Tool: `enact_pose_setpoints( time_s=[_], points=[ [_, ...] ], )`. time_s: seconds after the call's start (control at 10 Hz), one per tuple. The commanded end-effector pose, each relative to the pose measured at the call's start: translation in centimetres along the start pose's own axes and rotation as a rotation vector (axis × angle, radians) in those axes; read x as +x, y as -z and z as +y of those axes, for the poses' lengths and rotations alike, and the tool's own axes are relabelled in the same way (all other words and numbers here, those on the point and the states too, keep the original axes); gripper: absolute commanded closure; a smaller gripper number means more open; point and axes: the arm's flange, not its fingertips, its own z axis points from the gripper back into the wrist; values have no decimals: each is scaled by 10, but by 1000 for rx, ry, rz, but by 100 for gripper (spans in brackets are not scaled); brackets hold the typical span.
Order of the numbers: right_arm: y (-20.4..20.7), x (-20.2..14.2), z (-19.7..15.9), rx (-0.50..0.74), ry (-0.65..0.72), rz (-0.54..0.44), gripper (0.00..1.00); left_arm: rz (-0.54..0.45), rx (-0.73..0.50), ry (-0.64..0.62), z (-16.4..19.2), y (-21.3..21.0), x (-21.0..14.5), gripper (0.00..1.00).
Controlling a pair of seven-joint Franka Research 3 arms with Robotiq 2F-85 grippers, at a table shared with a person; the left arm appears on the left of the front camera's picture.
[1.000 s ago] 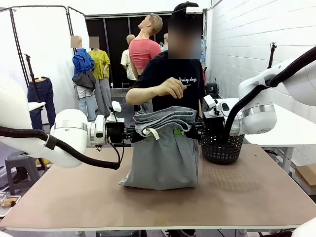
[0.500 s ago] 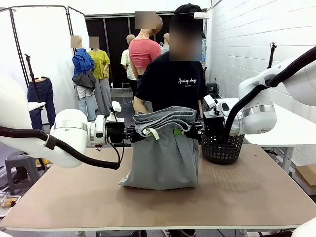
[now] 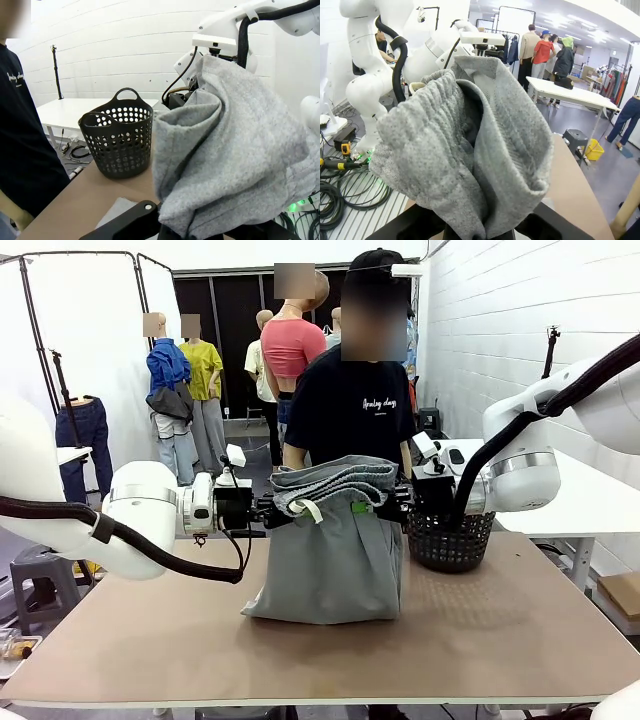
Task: Fold the training pants.
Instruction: Fold the Training pants in half.
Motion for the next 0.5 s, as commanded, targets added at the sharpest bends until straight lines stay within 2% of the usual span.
enact_pose_setpoints(
  time_s=[0.0, 0.4],
  points=[
    [0, 0, 2, -9, 8, -19, 100, 2, 2, 8, -1, 1, 3, 100],
    [0, 0, 2, -9, 8, -19, 100, 2, 2, 8, -1, 1, 3, 100]
  ],
)
